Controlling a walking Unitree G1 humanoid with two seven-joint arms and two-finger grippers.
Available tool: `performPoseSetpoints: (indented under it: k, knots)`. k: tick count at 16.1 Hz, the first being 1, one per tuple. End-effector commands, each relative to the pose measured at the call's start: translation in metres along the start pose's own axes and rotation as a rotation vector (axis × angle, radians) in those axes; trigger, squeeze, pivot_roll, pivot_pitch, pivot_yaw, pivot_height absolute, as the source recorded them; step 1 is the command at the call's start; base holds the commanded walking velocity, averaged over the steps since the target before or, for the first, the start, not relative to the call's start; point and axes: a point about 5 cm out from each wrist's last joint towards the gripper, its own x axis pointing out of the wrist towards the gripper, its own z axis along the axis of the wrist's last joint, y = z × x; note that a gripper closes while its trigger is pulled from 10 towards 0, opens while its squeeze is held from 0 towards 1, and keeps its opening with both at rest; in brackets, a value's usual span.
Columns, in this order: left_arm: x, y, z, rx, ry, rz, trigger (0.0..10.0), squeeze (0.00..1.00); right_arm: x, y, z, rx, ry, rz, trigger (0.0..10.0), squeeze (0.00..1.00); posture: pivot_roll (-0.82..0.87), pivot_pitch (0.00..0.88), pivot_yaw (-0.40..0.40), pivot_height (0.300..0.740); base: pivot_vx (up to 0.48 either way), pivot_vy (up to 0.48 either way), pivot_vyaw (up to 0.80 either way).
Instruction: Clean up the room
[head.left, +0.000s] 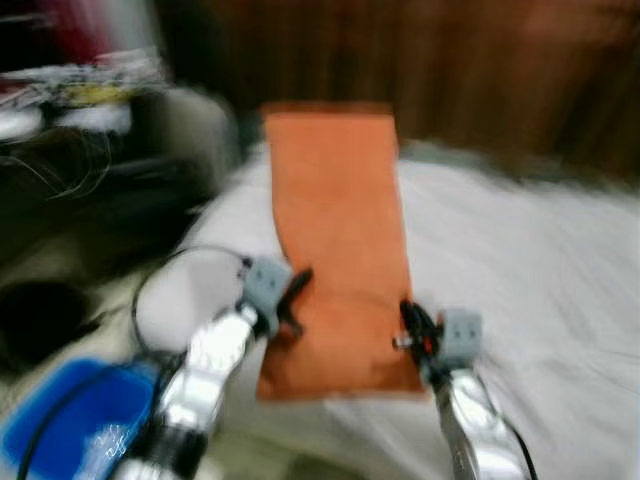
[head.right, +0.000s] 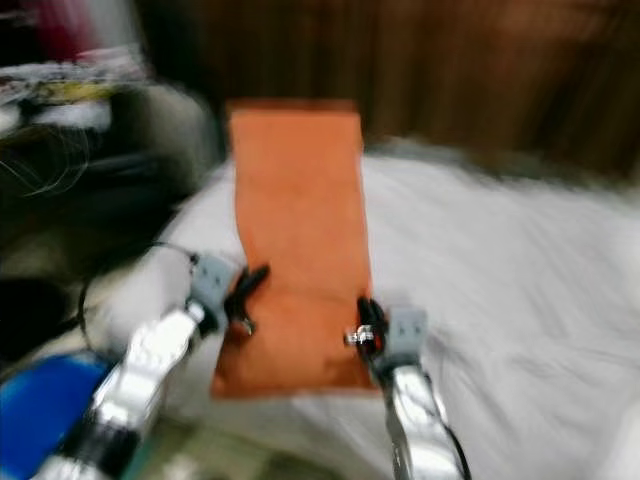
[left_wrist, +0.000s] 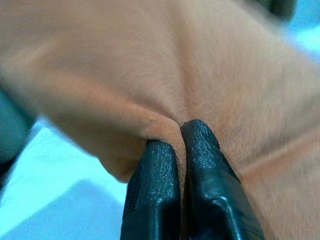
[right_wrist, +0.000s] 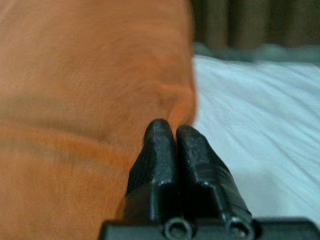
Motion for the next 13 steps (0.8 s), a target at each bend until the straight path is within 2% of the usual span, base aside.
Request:
performPoseSetpoints:
  k: [1, 4, 9, 10, 11, 13]
  knots:
    - [-0.009, 0.032, 0.009, 0.059, -0.025, 0.114, 0.0, 0.00, -0.013, -0.048, 0.010, -0.038, -0.042, -0.227, 0.0, 0.00, 0.01, 0.000, -0.027, 0.740, 0.379, -0.292, -0.80]
    - [-0.005, 0.018, 0.003, 0.051, -0.010, 0.064, 0.0, 0.00, -0.015, -0.041, 0.005, -0.032, -0.026, -0.215, 0.0, 0.00, 0.00, 0.000, -0.015, 0.740, 0.385, -0.282, -0.80]
    - [-0.005, 0.012, -0.004, 0.015, -0.001, 0.048, 0.0, 0.00, -0.015, -0.034, 0.001, -0.045, 0.000, -0.179, 0.0, 0.00, 0.00, 0.000, -0.020, 0.740, 0.387, -0.280, -0.80]
    - [-0.007, 0.012, -0.007, 0.002, 0.014, 0.068, 4.5, 0.00, -0.016, -0.034, -0.001, -0.051, 0.014, -0.172, 0.0, 0.00, 0.00, 0.000, -0.024, 0.740, 0.000, 0.000, 0.00]
    - [-0.008, 0.010, -0.010, 0.002, 0.027, 0.070, 10.0, 0.00, -0.016, -0.034, -0.002, -0.058, 0.020, -0.170, 0.0, 0.00, 0.00, 0.000, -0.030, 0.740, 0.000, 0.000, 0.00]
    - [-0.008, 0.009, -0.012, -0.010, 0.030, 0.089, 10.0, 0.00, -0.014, -0.034, 0.000, -0.070, 0.021, -0.155, 0.0, 0.00, 0.00, 0.000, -0.037, 0.740, 0.000, 0.000, 0.00]
